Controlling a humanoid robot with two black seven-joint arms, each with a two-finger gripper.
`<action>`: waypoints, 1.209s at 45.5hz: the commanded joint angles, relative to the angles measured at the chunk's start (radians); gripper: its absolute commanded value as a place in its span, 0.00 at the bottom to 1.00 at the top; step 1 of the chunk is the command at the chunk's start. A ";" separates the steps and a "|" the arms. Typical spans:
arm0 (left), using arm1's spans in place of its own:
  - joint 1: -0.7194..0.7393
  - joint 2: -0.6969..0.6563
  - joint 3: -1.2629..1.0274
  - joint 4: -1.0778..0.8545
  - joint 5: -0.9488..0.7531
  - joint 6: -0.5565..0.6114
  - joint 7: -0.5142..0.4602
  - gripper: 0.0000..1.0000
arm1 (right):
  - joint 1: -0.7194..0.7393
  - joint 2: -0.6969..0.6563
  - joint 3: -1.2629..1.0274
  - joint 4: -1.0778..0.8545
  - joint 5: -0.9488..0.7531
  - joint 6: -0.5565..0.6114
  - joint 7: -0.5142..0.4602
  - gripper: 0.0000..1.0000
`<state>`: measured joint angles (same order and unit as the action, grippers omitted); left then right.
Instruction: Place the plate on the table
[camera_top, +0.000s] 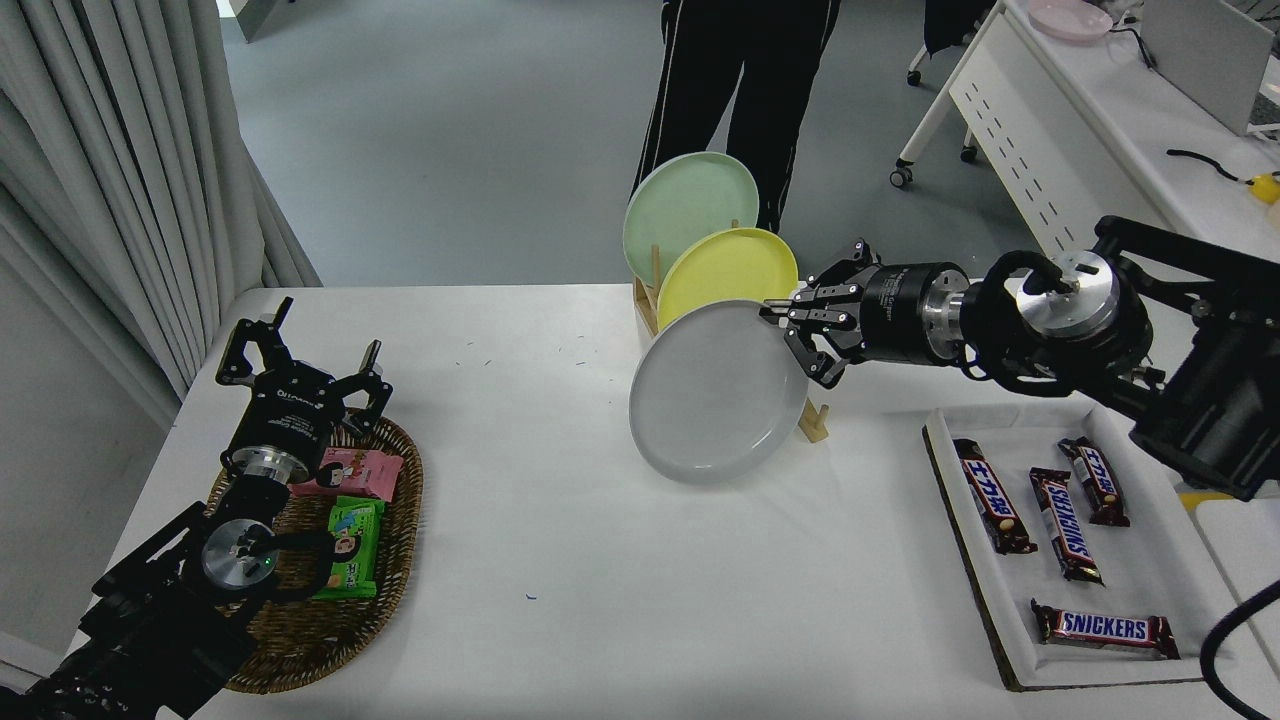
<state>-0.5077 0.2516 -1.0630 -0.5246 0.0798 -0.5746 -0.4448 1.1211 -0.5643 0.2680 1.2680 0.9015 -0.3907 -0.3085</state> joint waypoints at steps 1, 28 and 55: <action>0.000 0.000 0.000 0.000 0.000 0.001 0.000 1.00 | -0.044 0.035 0.050 0.019 0.051 -0.192 0.003 0.00; 0.000 0.000 0.000 0.000 0.000 -0.001 0.000 1.00 | -0.173 0.224 0.145 -0.229 0.155 -0.395 -0.150 0.00; 0.000 0.000 0.000 0.000 0.000 -0.001 0.000 1.00 | -0.260 0.411 0.175 -0.490 0.128 -0.395 -0.213 0.00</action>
<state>-0.5077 0.2516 -1.0631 -0.5246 0.0798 -0.5751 -0.4449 0.9068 -0.2031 0.4375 0.8506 1.0388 -0.7829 -0.5030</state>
